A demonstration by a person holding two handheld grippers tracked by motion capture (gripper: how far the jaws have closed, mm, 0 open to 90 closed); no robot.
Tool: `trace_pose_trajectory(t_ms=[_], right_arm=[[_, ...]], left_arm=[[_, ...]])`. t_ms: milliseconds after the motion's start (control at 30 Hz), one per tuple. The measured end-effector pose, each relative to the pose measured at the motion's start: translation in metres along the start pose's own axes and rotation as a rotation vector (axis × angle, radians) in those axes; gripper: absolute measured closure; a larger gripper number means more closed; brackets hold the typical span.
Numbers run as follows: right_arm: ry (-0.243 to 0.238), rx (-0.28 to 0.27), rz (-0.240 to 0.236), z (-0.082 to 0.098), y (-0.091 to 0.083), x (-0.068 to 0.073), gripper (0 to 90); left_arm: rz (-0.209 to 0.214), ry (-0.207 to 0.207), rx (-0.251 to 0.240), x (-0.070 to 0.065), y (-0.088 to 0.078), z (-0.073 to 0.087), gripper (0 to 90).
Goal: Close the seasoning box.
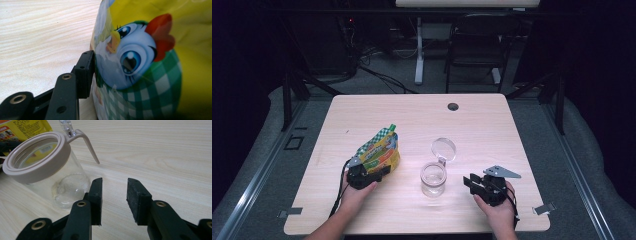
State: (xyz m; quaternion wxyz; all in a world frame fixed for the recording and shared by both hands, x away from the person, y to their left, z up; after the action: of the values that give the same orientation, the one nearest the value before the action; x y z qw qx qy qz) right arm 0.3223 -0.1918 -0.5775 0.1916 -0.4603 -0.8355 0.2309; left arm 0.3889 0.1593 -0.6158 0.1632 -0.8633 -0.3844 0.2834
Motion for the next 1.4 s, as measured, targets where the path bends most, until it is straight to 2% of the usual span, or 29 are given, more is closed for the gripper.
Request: trace_pose_trajectory(t_ms=[200,333,600,833,1200,1400], right_arm=[[-0.002,0.001,0.004,0.0,0.0,0.0,65.6],[-0.001,0.0,0.001,0.0,-0.001,0.0,65.6],[-0.008,-0.001,0.001,0.0,-0.001,0.0,65.6],[-0.009,-0.003,0.0,-0.001,-0.001,0.0,65.6],[-0.011,-0.009,0.003,-0.001,-0.001,0.001,65.5],[-0.022,-0.011,-0.001,-0.002,-0.001,0.002,64.3]], left_arm=[[0.001,-0.002,-0.002,0.0,0.0,0.0,55.0],[-0.005,0.013,0.015,0.001,-0.002,-0.001,56.0],[-0.02,0.015,0.024,0.004,-0.004,-0.004,56.9],[-0.003,0.025,0.007,0.001,-0.007,-0.008,57.1],[0.007,0.069,0.008,-0.008,-0.012,-0.012,57.2],[0.002,0.107,-0.001,-0.012,-0.017,-0.017,57.2]])
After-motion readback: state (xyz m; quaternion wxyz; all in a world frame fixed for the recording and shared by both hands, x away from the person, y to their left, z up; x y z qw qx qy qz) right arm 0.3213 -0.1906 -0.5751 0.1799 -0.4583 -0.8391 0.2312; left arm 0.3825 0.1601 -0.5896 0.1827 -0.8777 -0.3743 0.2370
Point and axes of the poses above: each handheld gripper's, and its own axes: y roughly forward along the jaws, z roughly out of its underside, x roughly to its left, the point moved 6 cm from there along y, roughly forward along the jaws, and after that the axes turned 8 degrees about -y, right-handed, at the moved point
